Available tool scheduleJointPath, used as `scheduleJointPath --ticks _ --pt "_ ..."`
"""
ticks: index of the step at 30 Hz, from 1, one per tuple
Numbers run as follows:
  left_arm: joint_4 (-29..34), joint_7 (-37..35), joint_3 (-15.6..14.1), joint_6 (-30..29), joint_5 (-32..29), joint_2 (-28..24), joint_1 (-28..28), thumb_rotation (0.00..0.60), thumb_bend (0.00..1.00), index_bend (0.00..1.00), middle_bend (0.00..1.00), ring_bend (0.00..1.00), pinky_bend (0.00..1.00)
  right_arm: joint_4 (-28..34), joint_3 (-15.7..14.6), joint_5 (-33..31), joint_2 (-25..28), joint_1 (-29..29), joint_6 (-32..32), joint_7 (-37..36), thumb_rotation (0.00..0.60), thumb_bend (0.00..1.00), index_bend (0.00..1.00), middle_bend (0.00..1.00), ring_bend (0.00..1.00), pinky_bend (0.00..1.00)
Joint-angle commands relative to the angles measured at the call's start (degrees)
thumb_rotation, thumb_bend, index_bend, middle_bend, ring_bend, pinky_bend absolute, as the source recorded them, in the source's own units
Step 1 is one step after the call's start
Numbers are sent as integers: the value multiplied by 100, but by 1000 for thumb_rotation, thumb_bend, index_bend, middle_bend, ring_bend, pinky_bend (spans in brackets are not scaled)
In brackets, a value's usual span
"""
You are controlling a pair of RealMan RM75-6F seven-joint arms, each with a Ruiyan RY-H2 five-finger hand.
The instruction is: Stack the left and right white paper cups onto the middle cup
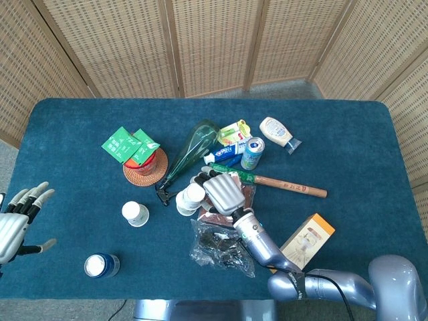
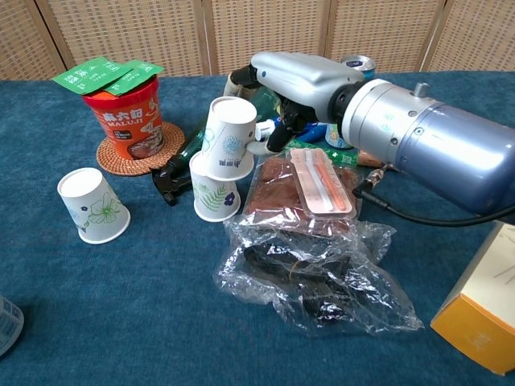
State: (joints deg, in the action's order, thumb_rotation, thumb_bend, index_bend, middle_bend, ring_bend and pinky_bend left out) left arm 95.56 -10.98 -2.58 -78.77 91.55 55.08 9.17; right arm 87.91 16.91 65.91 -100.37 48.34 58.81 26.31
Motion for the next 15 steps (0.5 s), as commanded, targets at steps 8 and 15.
scheduleJointPath --ticks 8,15 --pt "-5 -19 1 -15 3 -8 -3 600 213 39 0 0 53 -55 -45 -21 -48 58 62 51 600 346 344 372 196 529" --pt "-5 -41 3 -26 8 -15 -3 600 212 40 0 0 53 -22 -21 -23 -78 116 115 76 600 351 345 371 197 529"
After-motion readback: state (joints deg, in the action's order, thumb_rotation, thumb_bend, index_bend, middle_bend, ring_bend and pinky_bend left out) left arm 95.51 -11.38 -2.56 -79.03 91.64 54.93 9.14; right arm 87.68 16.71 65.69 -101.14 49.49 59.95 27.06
